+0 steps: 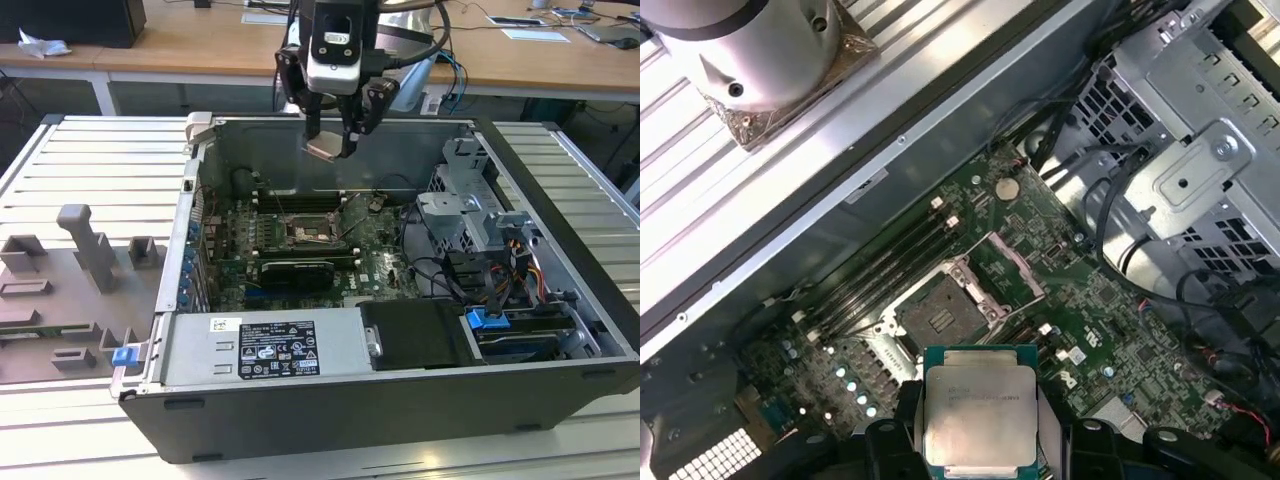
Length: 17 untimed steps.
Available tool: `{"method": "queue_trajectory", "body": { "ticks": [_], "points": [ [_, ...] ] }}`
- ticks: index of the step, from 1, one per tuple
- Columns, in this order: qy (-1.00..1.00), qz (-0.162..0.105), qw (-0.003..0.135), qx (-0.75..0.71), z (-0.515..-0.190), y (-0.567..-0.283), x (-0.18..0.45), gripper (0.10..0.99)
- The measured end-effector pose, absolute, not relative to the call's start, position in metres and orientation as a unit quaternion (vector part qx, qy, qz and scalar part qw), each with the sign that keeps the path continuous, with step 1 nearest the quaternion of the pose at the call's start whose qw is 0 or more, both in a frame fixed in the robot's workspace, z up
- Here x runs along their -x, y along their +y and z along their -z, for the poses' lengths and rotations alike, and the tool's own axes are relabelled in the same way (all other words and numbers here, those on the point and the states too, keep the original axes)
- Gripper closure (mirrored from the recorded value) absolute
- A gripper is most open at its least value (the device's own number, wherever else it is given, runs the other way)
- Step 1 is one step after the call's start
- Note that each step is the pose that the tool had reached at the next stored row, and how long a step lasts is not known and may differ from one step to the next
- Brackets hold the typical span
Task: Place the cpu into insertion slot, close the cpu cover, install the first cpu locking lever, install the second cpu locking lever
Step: 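Place the cpu into insertion slot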
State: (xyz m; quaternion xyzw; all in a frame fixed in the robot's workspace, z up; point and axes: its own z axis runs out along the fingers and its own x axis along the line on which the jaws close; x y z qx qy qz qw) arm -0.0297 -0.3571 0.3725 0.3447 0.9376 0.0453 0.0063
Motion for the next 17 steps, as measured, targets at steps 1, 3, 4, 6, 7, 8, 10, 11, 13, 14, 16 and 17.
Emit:
{"method": "queue_trajectory", "body": {
  "ticks": [1, 3, 4, 6, 7, 8, 10, 11, 13, 14, 16, 17],
  "points": [
    [0.935, -0.045, 0.007, -0.352, -0.3723, -0.3571, 0.0297, 0.545],
    [0.930, -0.045, 0.007, -0.365, -0.3720, -0.3571, 0.0297, 0.545],
    [0.928, -0.045, 0.008, -0.369, -0.3719, -0.3571, 0.0297, 0.545],
    [0.925, -0.045, 0.008, -0.377, -0.3717, -0.3571, 0.0298, 0.545],
    [0.924, -0.045, 0.008, -0.380, -0.3716, -0.3571, 0.0297, 0.545],
    [0.921, -0.045, 0.008, -0.387, -0.3715, -0.3571, 0.0298, 0.545],
    [0.918, -0.045, 0.009, -0.394, -0.3713, -0.3571, 0.0297, 0.545],
    [0.916, -0.045, 0.009, -0.398, -0.3712, -0.3571, 0.0297, 0.545],
    [0.913, -0.045, 0.009, -0.405, -0.3710, -0.3571, 0.0297, 0.545],
    [0.912, -0.045, 0.009, -0.408, -0.3710, -0.3571, 0.0297, 0.545],
    [0.908, -0.045, 0.010, -0.416, -0.3708, -0.3571, 0.0297, 0.545],
    [0.906, -0.045, 0.010, -0.421, -0.3706, -0.3571, 0.0297, 0.545]
  ]
}}
